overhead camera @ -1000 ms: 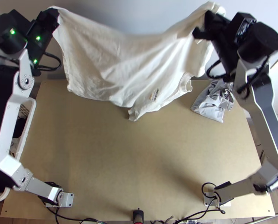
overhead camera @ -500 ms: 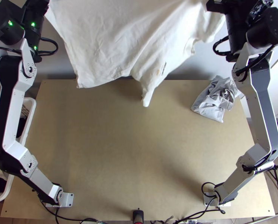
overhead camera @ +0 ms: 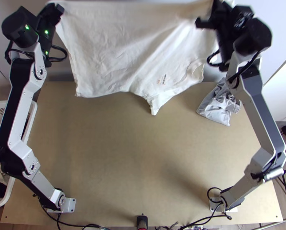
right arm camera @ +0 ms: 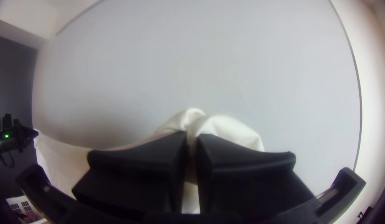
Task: Fold the t-shirt
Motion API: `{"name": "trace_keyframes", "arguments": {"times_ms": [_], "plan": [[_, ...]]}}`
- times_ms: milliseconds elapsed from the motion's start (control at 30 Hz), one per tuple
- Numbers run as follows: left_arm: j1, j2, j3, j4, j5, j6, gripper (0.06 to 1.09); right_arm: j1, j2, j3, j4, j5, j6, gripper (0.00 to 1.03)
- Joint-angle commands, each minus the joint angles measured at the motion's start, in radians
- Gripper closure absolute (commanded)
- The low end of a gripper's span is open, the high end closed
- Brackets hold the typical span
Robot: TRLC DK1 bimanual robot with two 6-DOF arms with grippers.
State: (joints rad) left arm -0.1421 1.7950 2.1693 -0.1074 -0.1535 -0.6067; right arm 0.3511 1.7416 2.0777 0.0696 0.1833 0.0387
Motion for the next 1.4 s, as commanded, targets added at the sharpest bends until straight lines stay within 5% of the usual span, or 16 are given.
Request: {"name": "trace_keyframes", "arguments": {"times_ms": [0,100,267,500,700,1000,1133,1367], "plan": [[0.027,-0.052,-0.144,0.005,0.019,0.035,1.00,0.003,-0.116,-0.294,0.067,-0.007,-0.037,0.96],[0.056,-0.046,-0.189,0.064,0.022,0.042,1.00,-0.060,-0.070,-0.291,0.187,0.027,-0.072,0.96],[0.072,-0.013,-0.166,0.141,0.014,0.042,1.00,-0.127,0.119,0.035,0.128,0.042,-0.065,0.97],[0.073,0.063,-0.097,0.276,-0.087,0.044,1.00,-0.133,0.274,0.278,0.236,0.116,-0.042,0.98],[0.101,0.147,0.032,0.273,-0.207,0.044,1.00,-0.124,0.299,0.289,0.380,0.197,-0.086,0.98],[0.142,0.179,0.069,0.291,-0.271,0.056,1.00,-0.135,0.283,0.252,0.522,0.245,-0.177,0.98],[0.141,0.133,0.017,0.230,-0.247,0.064,1.00,-0.132,0.222,0.128,0.515,0.245,-0.195,0.98],[0.137,0.032,-0.072,-0.110,0.062,0.056,1.00,-0.121,0.068,-0.214,0.434,0.216,-0.237,0.98]]}}
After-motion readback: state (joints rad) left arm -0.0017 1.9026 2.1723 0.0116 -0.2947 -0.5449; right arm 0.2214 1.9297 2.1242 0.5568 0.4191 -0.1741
